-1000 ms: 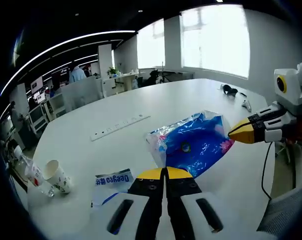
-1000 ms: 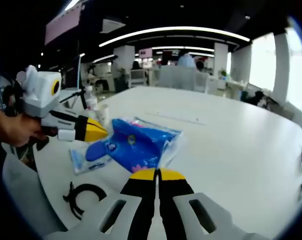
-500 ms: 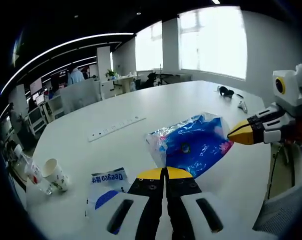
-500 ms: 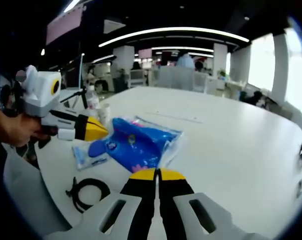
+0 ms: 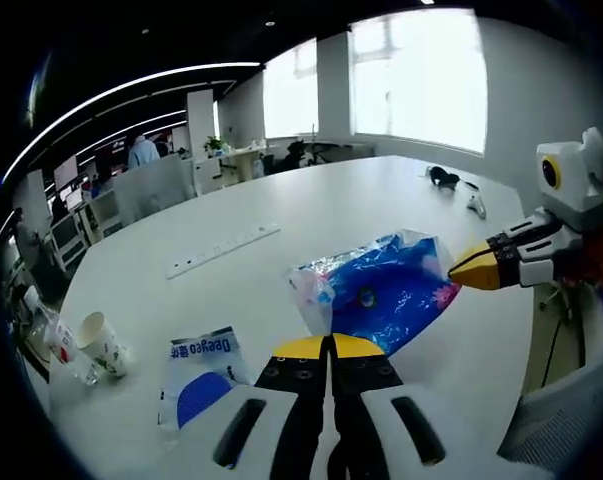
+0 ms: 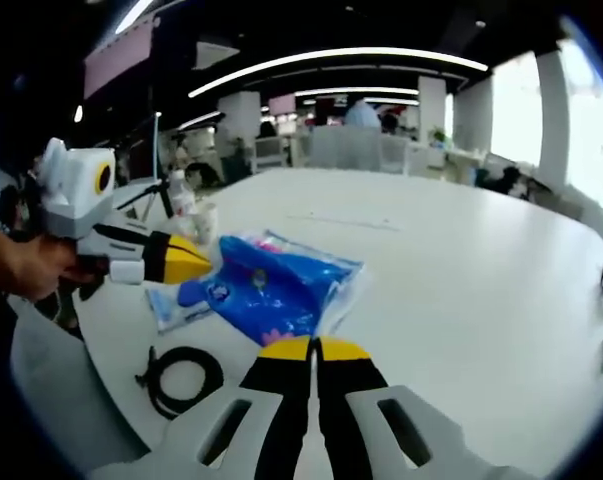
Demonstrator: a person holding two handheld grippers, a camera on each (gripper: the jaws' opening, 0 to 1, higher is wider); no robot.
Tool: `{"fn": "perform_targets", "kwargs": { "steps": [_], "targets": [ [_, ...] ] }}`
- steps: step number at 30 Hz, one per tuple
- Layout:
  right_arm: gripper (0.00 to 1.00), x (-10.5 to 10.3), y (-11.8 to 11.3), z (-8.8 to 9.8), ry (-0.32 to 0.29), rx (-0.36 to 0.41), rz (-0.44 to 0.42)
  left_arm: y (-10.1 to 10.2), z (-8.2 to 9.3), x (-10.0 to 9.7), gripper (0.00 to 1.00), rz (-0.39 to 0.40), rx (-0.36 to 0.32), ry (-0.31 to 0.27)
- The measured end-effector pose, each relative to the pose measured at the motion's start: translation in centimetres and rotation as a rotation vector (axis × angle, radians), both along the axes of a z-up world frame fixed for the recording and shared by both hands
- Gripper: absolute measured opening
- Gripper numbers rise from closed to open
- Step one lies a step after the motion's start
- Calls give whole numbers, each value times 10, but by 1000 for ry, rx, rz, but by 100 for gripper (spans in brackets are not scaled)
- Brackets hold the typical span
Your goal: Arrange the tabletop items into an orderly group along one side of the table until the central work area is clear of visible clutter.
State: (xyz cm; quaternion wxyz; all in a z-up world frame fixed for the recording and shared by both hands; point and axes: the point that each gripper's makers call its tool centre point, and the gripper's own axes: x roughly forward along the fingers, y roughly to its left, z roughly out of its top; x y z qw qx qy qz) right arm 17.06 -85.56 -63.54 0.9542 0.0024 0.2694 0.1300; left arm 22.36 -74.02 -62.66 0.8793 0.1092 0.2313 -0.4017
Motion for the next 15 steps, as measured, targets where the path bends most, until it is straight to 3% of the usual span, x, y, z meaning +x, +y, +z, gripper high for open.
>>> {"fn": "perform_targets", "kwargs": {
  "steps": [15],
  "targets": [
    [0,-18,-4,-20,62,55,-18,-3,-22,-22,0,-14,11,41]
  ]
}}
